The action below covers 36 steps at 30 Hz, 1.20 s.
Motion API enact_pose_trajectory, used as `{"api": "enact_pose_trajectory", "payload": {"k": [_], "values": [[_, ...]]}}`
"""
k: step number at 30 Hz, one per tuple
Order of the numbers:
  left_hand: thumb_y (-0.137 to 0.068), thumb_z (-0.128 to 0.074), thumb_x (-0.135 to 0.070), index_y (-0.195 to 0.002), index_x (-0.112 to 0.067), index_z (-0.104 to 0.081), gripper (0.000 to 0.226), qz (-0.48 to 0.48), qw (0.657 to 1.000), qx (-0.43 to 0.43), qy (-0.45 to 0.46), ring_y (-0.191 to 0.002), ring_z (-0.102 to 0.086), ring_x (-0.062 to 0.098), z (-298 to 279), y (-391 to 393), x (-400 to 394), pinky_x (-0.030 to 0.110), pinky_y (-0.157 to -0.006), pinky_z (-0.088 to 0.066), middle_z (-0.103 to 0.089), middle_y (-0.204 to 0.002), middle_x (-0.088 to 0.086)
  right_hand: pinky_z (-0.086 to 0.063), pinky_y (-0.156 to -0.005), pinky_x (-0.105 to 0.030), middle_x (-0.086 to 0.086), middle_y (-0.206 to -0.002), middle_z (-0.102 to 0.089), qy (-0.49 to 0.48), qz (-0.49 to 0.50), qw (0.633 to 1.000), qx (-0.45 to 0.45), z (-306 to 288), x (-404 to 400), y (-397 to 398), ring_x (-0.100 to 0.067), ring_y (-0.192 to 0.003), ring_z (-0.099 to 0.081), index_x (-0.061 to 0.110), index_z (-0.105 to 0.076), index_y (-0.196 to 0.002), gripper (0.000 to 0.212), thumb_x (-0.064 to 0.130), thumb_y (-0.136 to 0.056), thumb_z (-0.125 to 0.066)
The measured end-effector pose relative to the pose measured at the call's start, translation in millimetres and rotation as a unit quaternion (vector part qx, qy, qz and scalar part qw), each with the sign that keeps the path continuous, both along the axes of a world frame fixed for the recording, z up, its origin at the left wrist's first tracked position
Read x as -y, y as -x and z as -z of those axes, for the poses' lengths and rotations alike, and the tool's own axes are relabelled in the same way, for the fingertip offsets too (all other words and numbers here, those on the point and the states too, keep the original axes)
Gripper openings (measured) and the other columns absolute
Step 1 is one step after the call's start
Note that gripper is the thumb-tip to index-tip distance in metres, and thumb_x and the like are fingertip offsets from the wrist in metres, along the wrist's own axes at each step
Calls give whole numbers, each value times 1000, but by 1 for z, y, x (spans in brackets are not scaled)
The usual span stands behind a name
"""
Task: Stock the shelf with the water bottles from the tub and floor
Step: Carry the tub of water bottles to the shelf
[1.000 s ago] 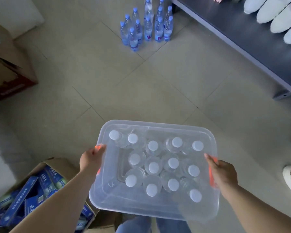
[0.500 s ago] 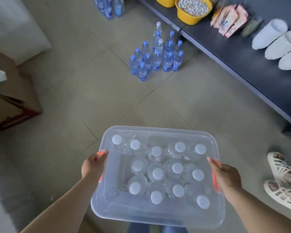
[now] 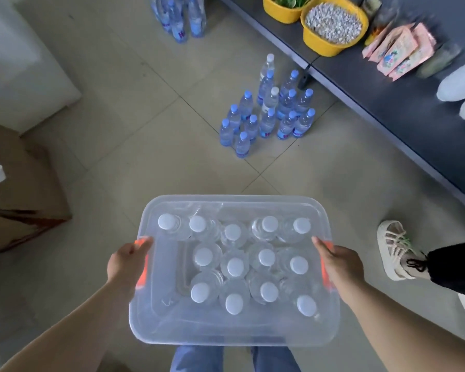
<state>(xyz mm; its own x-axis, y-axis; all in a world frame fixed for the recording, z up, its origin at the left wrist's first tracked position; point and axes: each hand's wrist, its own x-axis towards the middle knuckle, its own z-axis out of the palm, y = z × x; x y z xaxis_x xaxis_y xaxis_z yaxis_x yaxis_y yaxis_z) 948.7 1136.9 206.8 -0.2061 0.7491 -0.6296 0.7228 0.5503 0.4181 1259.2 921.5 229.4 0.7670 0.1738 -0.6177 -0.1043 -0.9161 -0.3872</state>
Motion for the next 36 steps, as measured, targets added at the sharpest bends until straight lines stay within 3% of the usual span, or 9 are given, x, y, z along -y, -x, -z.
{"api": "enact_pose_trajectory", "payload": {"k": [6,13,17,20,23,26,30,33,36], "values": [[-86,-59,-37,-67,-5,-47,39,17,1000,2,-11,-56,-36,24,5,-25,-117,25,-51,-27,-39,-63,8,-43,-70,-34,-1,-51,-43,-11,-1,999,36,-3,-110,-19,-28,-64,-49,19,-39,-40,58,53,-82,-61],[-85,-59,-43,-76,-7,-56,38,49,999,-8,-23,-71,-46,28,3,-74,-267,28,-56,-34,-45,-68,8,-41,-63,-30,-5,-51,-44,-12,48,999,20,3,-232,-49,-29,-60,-50,15,-40,-45,58,55,-81,-62],[-84,-61,-43,-69,-6,-54,41,72,997,-15,-40,-73,-48,29,3,-107,-353,31,-66,-37,-48,-70,11,-50,-74,-35,-7,-59,-53,-5,57,998,9,11,-306,-76,-32,-74,-61,15,-47,-48,55,58,-81,-59],[-83,-63,-43,-71,-7,-55,39,86,995,-24,-45,-72,-47,26,7,-129,-414,31,-65,-35,-48,-74,15,-46,-71,-31,1,-52,-44,-2,70,998,6,13,-358,-92,-27,-70,-53,21,-37,-46,56,58,-82,-58],[-84,-62,-43,-76,-6,-57,38,117,992,-26,-42,-70,-47,25,4,-155,-476,29,-60,-34,-48,-74,15,-42,-65,-29,-2,-51,-44,3,89,996,4,11,-412,-108,-28,-66,-54,18,-37,-45,59,59,-82,-56],[-84,-60,-46,-77,-2,-59,44,158,987,-25,-29,-70,-49,26,5,-182,-541,31,-65,-37,-51,-73,15,-42,-59,-29,-4,-51,-44,9,110,994,1,9,-461,-123,-29,-63,-54,16,-37,-44,60,58,-83,-57],[-79,-63,-51,-70,-5,-58,48,186,982,-1,-37,-66,-51,24,19,-224,-630,34,-65,-40,-50,-69,15,-54,-76,-40,-7,-56,-48,6,152,988,2,21,-526,-145,-33,-71,-61,13,-43,-48,60,61,-83,-55],[-83,-61,-48,-72,-2,-58,47,229,973,-7,-42,-68,-51,27,24,-267,-685,33,-66,-39,-51,-70,16,-44,-78,-30,-7,-67,-53,13,148,989,-3,34,-567,-162,-31,-84,-59,18,-53,-59,50,59,-88,-47],[-81,-63,-47,-75,-3,-59,45,233,972,0,-37,-68,-49,26,34,-310,-735,34,-67,-40,-50,-73,15,-34,-76,-26,-4,-70,-56,21,122,992,-23,50,-604,-183,-29,-94,-58,19,-67,-97,45,54,-93,-39]]}}
